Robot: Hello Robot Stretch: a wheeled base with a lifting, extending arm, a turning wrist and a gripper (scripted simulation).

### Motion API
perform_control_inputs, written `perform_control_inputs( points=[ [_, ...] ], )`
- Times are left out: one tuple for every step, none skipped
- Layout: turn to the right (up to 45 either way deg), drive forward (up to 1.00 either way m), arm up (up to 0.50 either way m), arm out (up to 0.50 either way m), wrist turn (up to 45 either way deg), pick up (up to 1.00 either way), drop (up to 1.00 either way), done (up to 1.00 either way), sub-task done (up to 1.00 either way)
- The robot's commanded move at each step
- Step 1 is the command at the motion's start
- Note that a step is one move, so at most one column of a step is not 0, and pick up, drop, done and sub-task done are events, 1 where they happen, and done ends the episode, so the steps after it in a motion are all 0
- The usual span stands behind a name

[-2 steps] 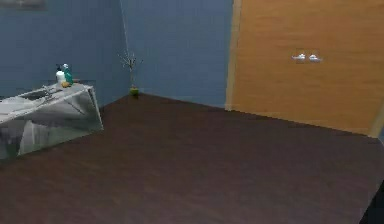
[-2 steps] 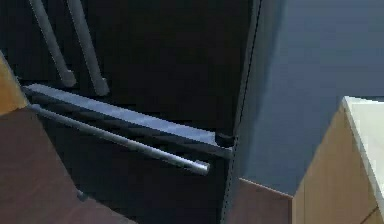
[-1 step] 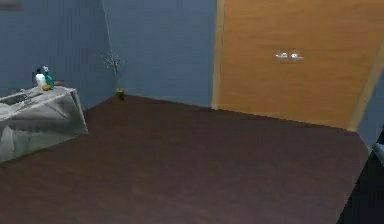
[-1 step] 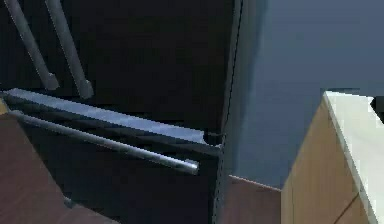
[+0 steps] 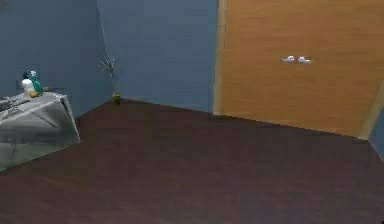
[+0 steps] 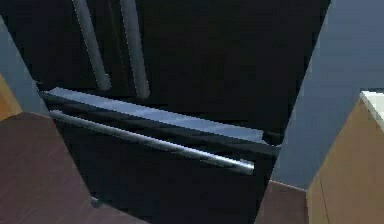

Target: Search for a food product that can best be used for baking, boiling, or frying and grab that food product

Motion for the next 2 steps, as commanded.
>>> perform_control_inputs(
  points=[
    [-45.0, 0.0, 0.0, 0.0, 0.0, 0.0, 0.0, 0.0, 0.0],
    [0.0, 1.0, 0.0, 0.0, 0.0, 0.0, 0.0, 0.0, 0.0]
  ],
)
